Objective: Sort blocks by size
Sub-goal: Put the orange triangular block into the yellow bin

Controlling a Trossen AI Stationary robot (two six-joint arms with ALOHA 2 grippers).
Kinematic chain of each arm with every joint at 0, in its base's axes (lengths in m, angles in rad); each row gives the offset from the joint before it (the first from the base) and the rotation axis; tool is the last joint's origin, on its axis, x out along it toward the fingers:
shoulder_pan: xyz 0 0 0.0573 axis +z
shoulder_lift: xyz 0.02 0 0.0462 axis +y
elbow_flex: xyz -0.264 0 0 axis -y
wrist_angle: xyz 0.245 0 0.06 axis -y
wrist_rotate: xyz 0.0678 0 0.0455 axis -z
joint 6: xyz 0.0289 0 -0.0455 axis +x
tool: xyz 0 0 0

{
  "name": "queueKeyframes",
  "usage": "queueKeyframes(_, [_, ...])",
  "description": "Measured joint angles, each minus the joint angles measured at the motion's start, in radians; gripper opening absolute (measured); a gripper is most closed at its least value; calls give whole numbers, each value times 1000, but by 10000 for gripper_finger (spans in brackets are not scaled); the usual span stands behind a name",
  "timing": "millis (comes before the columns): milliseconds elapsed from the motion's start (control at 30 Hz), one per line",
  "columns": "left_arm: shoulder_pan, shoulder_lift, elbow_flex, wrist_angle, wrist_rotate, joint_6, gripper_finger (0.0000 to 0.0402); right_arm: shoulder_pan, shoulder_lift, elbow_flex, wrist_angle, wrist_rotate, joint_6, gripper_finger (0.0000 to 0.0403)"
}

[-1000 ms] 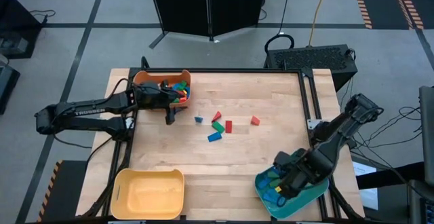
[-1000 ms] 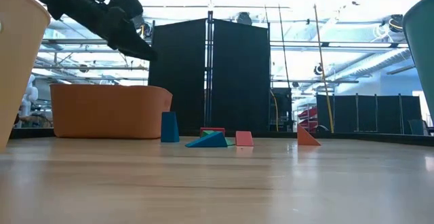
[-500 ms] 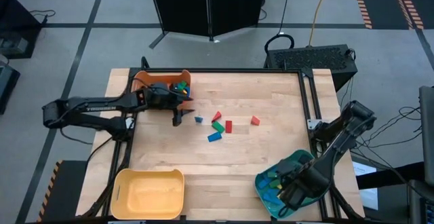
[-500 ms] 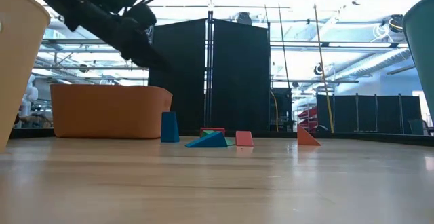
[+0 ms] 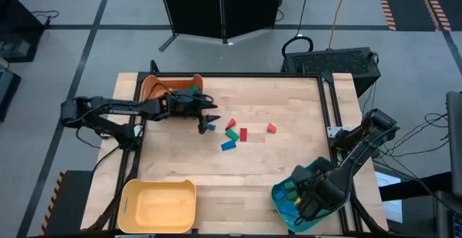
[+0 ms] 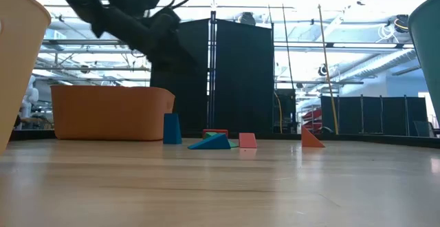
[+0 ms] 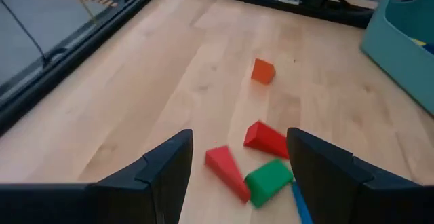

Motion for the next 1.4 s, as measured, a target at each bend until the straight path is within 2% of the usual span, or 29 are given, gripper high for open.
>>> queueKeyframes(167, [-32,130,120,-9,-1,-39,239,-26,-69,0,-44,341,-3,232])
queueKeyframes(267, [-38,204,195,-5,0,-84,239,-59,-114,0,-121,517,64,228])
queueKeyframes(433, [-42,325,327,-32,0,-176,239,-172,-190,0,-119,711,35,225])
queueKeyframes(633, [-44,493,550,-240,5,-238,239,-327,-221,0,-118,905,-35,224])
queueKeyframes(733, [-44,569,644,-274,7,-284,239,-383,-224,0,-120,926,-86,224])
queueKeyframes(867, [-45,654,747,-340,8,-334,239,-418,-225,-3,-121,848,-168,224])
queueKeyframes(1067, [-64,769,888,-435,8,-392,239,-436,-225,-41,-121,941,-151,224])
queueKeyframes(1400, [-96,934,1061,-448,7,-481,239,-457,-225,-57,-122,937,-145,224])
